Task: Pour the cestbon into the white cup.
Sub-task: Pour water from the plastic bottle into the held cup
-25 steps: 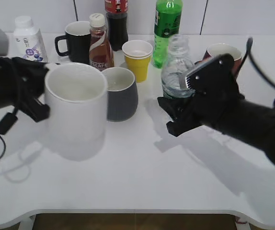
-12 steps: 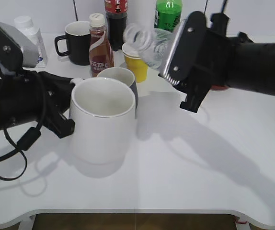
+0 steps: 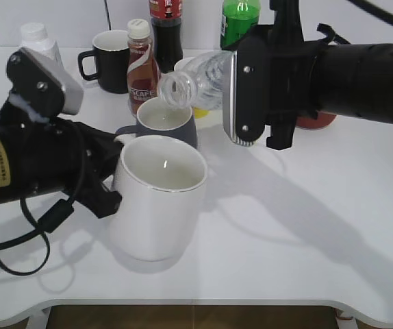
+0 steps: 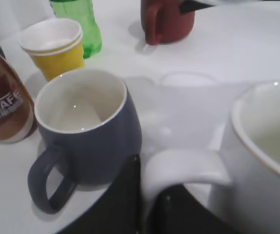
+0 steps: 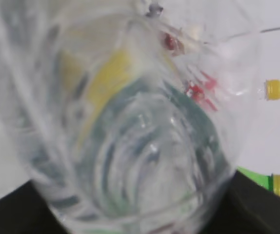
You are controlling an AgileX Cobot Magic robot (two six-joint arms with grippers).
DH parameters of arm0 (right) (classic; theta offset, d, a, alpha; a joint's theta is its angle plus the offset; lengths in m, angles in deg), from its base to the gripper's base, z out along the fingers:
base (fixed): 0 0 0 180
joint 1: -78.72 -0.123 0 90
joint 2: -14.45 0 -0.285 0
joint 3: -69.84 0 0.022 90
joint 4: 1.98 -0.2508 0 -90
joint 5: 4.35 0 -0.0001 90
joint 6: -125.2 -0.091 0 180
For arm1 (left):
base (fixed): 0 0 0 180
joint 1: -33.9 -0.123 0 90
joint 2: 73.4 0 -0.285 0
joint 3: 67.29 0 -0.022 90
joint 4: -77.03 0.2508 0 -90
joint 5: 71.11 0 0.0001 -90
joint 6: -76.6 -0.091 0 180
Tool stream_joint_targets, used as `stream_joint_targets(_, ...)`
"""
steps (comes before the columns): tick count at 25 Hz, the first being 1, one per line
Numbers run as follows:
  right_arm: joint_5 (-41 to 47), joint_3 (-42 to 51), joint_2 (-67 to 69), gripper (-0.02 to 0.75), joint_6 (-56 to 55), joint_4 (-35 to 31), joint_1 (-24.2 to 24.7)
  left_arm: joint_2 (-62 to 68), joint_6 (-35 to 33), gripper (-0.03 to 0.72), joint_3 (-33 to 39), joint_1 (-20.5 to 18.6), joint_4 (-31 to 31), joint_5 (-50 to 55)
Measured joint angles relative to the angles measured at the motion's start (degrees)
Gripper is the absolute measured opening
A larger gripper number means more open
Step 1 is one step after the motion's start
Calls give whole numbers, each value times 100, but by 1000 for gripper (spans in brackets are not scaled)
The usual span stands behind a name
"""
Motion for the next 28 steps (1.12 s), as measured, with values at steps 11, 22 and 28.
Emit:
stream_joint_targets(11, 28, 0, 14, 456, 1045, 0, 0, -470, 11, 28, -426, 131, -339, 1321)
stream_joint_targets(22, -996, -5, 184, 456, 2666, -378, 0, -470, 13, 28, -784, 508, -355, 2051)
stream_joint_targets(28, -1781, -15, 184, 456, 3175, -604, 0, -470, 13, 28, -784, 508, -355, 2051)
